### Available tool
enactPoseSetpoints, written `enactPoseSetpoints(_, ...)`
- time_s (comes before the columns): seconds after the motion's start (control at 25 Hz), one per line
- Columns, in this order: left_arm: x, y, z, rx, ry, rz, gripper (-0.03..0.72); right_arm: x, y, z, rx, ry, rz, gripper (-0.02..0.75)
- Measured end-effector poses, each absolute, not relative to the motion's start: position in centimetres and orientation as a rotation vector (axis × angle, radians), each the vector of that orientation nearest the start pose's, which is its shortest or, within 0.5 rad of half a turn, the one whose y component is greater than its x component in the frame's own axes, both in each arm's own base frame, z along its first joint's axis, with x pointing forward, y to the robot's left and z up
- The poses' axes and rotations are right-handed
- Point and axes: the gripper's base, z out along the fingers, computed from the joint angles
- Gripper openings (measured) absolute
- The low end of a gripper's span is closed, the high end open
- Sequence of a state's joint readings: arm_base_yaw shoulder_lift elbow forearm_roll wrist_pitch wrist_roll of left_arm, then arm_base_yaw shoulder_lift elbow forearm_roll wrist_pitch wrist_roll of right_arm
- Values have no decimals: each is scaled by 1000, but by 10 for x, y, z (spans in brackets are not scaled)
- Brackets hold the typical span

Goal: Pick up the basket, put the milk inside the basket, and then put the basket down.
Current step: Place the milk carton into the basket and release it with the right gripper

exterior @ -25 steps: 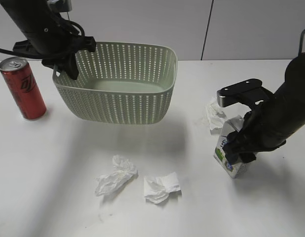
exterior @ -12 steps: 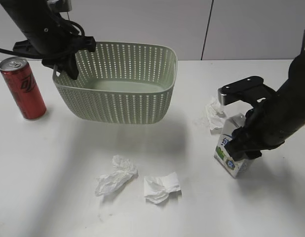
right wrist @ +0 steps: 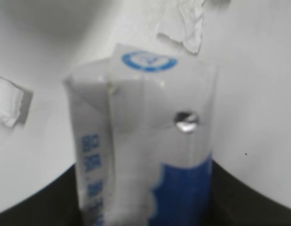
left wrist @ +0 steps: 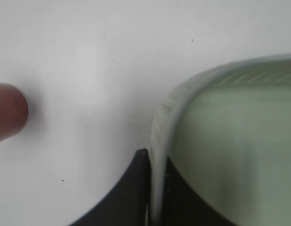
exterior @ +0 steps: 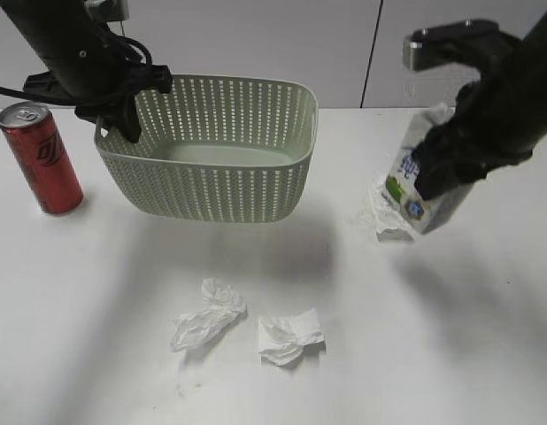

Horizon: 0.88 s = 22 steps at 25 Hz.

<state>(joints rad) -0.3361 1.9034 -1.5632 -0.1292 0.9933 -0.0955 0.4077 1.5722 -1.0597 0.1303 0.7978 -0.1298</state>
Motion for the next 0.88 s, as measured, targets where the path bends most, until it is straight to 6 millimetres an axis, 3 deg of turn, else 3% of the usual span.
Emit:
enactPoseSetpoints(0.32, 380, -143, 250, 266, 2826, -266, 0, 305, 148, 336, -649, 2528, 301, 321)
enactPoseSetpoints(0.44, 380, -143, 250, 266, 2826, -266, 0, 314, 165, 366, -677, 2445, 339, 321)
enactPoseSetpoints(0.6, 380, -143, 250, 266, 2826, -267, 0, 330, 207, 374, -796, 2421, 378, 321)
enactPoseSetpoints(0.72, 380, -143, 250, 265, 2826, -268, 0, 340, 246, 364, -926, 2429, 380, 321)
enactPoseSetpoints(0.88, 380, -143, 250, 265, 2827, -268, 0, 350, 287, 329, -1036, 2459, 370, 321)
